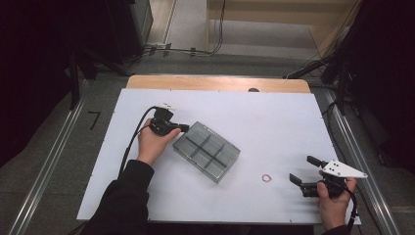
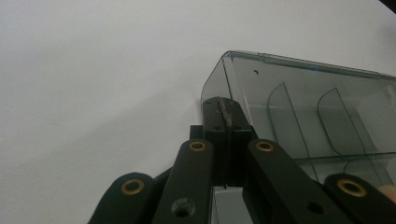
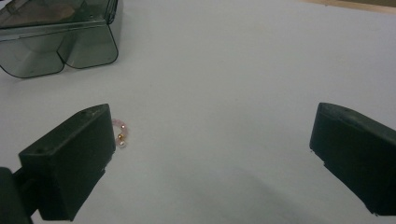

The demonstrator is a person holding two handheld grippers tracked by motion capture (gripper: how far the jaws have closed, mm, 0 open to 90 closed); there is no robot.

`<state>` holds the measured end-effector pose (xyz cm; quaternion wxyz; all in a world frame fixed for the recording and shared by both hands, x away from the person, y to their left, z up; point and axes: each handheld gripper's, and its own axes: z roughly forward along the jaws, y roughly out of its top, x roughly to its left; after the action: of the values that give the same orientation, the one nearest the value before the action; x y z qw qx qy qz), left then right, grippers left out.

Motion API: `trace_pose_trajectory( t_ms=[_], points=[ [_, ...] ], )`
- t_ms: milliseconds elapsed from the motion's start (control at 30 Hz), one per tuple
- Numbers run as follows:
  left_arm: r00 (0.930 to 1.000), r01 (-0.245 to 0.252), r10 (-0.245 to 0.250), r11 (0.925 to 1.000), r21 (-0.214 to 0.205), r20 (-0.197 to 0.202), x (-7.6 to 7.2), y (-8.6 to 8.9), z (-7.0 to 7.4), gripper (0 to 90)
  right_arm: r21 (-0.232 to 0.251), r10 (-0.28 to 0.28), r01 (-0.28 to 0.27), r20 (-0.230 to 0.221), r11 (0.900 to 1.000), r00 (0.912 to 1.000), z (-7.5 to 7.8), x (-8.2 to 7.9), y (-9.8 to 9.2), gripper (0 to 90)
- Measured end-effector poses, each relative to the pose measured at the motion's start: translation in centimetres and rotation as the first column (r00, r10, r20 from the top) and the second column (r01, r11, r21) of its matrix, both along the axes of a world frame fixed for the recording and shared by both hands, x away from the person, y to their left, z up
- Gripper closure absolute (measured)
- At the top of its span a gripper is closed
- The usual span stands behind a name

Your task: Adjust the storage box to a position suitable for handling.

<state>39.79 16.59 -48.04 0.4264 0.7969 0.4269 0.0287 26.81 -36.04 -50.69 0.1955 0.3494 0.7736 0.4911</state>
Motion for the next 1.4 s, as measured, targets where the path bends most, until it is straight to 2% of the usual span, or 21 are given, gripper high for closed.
trace_pose_trajectory(
  t_ms=[233, 300, 533, 700, 867, 967, 1100, 1400],
  points=[
    [0.9997, -0.001, 0.002, 1.0000, -0.009, 0.026, -1.3, -0.4, -0.1, 90.0, -0.001, 0.000, 0.000, 0.001, 1.0000, 1.0000, 0.0, 0.0, 0.0, 0.0],
    [0.9994, -0.008, 0.008, 1.0000, 0.000, 0.035, -1.7, -0.5, -0.1, 90.0, 0.000, 0.000, 0.000, 0.000, 1.0000, 1.0000, 0.0, 0.0, 0.0, 0.0],
    [0.9988, -0.027, 0.028, 0.9994, -0.024, 0.041, -3.1, -0.5, 0.0, 90.0, -0.004, -0.004, 0.004, 0.001, 1.0000, 1.0000, 0.0, 0.0, 0.1, 0.0],
    [0.9969, -0.039, 0.038, 0.9991, 0.015, 0.069, -4.3, -0.9, 0.1, 90.0, -0.005, -0.007, 0.007, 0.003, 1.0000, 1.0000, 0.0, -0.1, 0.1, 0.0],
    [0.9964, -0.035, 0.035, 0.9993, 0.007, 0.077, -5.4, -1.2, 0.1, 90.0, -0.005, -0.008, 0.008, 0.003, 1.0000, 1.0000, 0.0, 0.0, 0.1, 0.0],
    [0.9958, -0.035, 0.036, 0.9993, -0.011, 0.084, -6.2, -1.4, 0.2, 90.0, -0.008, -0.009, 0.009, 0.001, 0.9999, 1.0000, 0.0, 0.0, 0.1, 0.0],
    [0.9949, -0.034, 0.035, 0.9994, -0.010, 0.095, -7.4, -1.7, 0.1, 90.0, -0.010, -0.008, 0.008, 0.002, 0.9999, 1.0000, 0.0, 0.0, 0.1, 0.0],
    [0.9936, -0.034, 0.040, 0.9978, -0.058, 0.106, -10.2, -1.8, -0.3, 90.0, -0.012, -0.009, 0.009, 0.002, 0.9999, 1.0000, 0.0, -0.1, 0.1, 0.0]
  ],
)
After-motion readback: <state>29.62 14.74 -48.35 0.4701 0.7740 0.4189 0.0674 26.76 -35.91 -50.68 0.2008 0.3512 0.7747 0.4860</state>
